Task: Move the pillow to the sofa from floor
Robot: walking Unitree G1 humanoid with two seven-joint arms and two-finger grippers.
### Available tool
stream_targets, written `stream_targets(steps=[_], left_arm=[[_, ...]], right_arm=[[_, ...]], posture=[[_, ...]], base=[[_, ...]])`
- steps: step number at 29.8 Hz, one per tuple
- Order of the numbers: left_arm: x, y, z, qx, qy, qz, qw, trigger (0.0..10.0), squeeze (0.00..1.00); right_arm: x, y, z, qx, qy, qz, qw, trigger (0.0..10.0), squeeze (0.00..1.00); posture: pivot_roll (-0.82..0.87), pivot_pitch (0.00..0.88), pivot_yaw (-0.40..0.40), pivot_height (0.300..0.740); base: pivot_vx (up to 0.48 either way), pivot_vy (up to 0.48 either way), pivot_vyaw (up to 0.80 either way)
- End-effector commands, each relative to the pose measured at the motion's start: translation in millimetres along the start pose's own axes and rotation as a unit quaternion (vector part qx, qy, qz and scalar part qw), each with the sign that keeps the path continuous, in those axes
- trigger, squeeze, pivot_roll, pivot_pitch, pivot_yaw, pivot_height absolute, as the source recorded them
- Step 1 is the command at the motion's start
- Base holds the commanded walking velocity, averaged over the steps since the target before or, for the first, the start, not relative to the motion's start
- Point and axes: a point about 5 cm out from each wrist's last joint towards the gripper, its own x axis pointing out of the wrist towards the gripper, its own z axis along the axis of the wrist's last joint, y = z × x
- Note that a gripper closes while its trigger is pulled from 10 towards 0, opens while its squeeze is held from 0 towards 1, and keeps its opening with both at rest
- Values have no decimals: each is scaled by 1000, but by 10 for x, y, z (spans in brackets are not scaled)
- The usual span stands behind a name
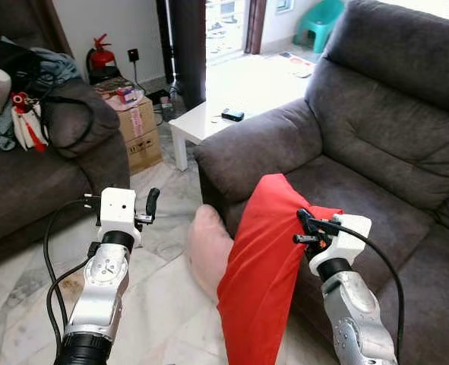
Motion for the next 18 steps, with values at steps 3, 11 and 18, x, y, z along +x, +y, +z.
stream_targets(steps=[3,11,18], left_arm=[[27,2,21,6,-5,3,1000,10000,0],[2,25,-42,4,7,9,1000,10000,0],[-17,-4,-52,-3,4,1,1000,10000,0]], right_arm=[[72,-9,289,-10,-63,-3,998,10000,0],[63,-65,255,-14,-59,-19,998,10000,0],[60,-59,228,-16,-56,-20,998,10000,0]], posture=[[53,0,-43,740],[52,0,-41,740],[56,0,-41,740]], base=[[0,0,-729],[0,0,-731],[-40,0,-729]])
